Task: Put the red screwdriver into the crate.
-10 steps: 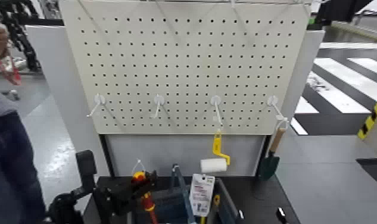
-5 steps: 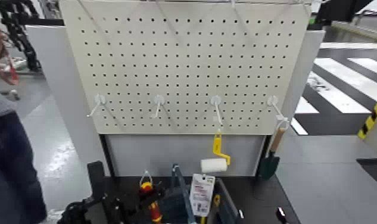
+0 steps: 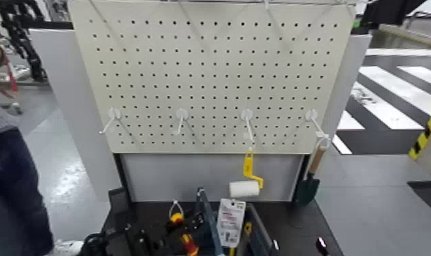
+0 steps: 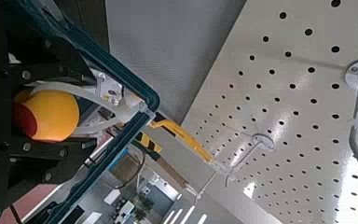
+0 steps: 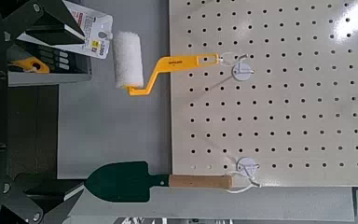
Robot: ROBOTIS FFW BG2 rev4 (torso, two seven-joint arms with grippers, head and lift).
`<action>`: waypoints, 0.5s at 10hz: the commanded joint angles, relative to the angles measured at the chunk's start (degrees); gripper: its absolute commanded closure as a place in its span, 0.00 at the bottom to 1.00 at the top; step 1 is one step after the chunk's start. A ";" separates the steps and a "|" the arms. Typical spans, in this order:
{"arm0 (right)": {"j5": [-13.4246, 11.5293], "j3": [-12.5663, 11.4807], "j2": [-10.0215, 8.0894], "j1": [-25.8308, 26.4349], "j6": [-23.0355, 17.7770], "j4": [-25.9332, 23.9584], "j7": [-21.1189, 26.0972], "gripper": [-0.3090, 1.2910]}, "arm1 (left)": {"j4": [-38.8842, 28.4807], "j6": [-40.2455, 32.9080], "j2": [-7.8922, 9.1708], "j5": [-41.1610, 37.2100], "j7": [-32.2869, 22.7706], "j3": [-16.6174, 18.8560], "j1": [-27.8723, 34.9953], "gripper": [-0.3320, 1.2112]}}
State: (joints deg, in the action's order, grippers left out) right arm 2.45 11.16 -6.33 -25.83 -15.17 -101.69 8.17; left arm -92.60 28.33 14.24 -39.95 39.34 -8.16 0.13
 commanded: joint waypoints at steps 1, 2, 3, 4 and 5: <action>0.10 0.00 0.00 -0.01 -0.03 0.00 0.01 0.31 | -0.39 -0.55 0.18 0.05 0.21 0.78 0.40 0.30; 0.10 0.00 -0.09 0.07 -0.03 0.09 -0.08 0.32 | -0.65 -0.99 0.18 0.14 0.30 0.78 0.49 0.30; 0.10 -0.09 -0.09 0.07 -0.03 0.09 -0.08 0.31 | -0.92 -1.26 0.18 0.67 0.47 1.04 0.40 0.30; 0.10 -0.09 -0.09 0.07 -0.03 0.09 -0.08 0.31 | -1.62 -2.40 0.27 2.16 0.65 1.39 0.49 0.30; 0.10 -0.09 -0.09 0.07 -0.12 0.09 -0.08 0.31 | -2.76 -3.63 0.27 4.45 0.56 1.74 0.49 0.30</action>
State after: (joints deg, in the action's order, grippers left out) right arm 2.55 11.07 -6.42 -25.75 -15.25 -101.60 8.09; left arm -94.81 25.41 14.49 -36.67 39.79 -6.58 0.60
